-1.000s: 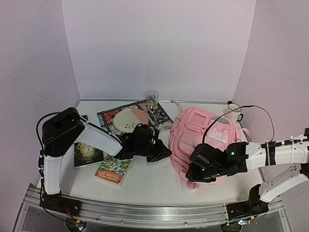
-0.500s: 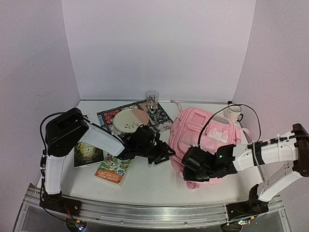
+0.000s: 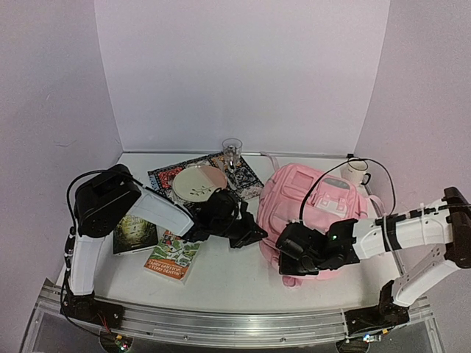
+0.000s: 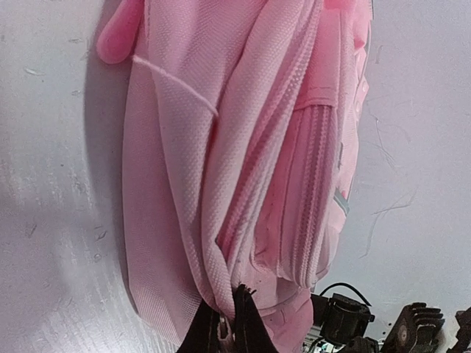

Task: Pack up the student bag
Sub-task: Grab the largest pocket of the student bag, then unzip the largest pocket of the student bag, then hold the largest pocket of the student bag.

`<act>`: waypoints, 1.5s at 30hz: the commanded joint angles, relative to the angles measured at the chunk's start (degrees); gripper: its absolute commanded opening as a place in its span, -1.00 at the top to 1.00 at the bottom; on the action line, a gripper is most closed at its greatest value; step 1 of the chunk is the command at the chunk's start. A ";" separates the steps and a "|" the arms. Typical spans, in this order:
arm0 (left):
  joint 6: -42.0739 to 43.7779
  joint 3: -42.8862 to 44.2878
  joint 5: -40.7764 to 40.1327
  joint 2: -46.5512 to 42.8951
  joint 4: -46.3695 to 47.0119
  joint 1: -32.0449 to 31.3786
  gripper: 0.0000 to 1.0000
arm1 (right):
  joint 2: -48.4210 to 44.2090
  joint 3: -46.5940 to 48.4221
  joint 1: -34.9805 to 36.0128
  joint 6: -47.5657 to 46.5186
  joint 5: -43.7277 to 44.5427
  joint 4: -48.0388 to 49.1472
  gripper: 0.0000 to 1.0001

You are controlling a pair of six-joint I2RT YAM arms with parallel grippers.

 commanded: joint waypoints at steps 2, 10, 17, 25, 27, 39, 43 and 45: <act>3.58 -5.40 0.04 -5.73 0.38 5.52 1.00 | -5.28 1.93 0.19 -3.33 -1.17 -13.74 1.00; 18.35 0.05 2.19 -6.19 -15.80 12.26 1.00 | -12.92 1.02 0.23 -5.67 -2.62 -26.18 1.00; 34.31 13.89 -7.33 -4.65 -34.99 13.26 0.72 | -11.60 1.45 0.27 -11.90 -8.14 -20.93 1.00; 26.23 12.10 -5.72 -9.32 -35.23 13.36 0.00 | 0.99 14.06 0.36 -19.21 -11.76 -7.43 1.00; 22.92 8.98 -5.42 -12.30 -35.19 13.28 -0.06 | 4.08 17.04 0.37 -20.18 -12.30 -5.32 1.00; 6.48 -7.22 -2.41 -26.61 -28.68 8.77 -0.24 | 12.07 23.31 0.37 -24.00 -9.89 1.34 1.00; 2.93 -8.13 -1.53 -25.79 -25.88 5.97 -0.26 | 13.99 25.47 0.37 -25.89 -10.33 2.35 1.00; 1.67 -9.04 -2.05 -25.49 -24.95 4.85 -0.26 | 14.30 26.27 0.37 -26.57 -10.02 2.64 1.00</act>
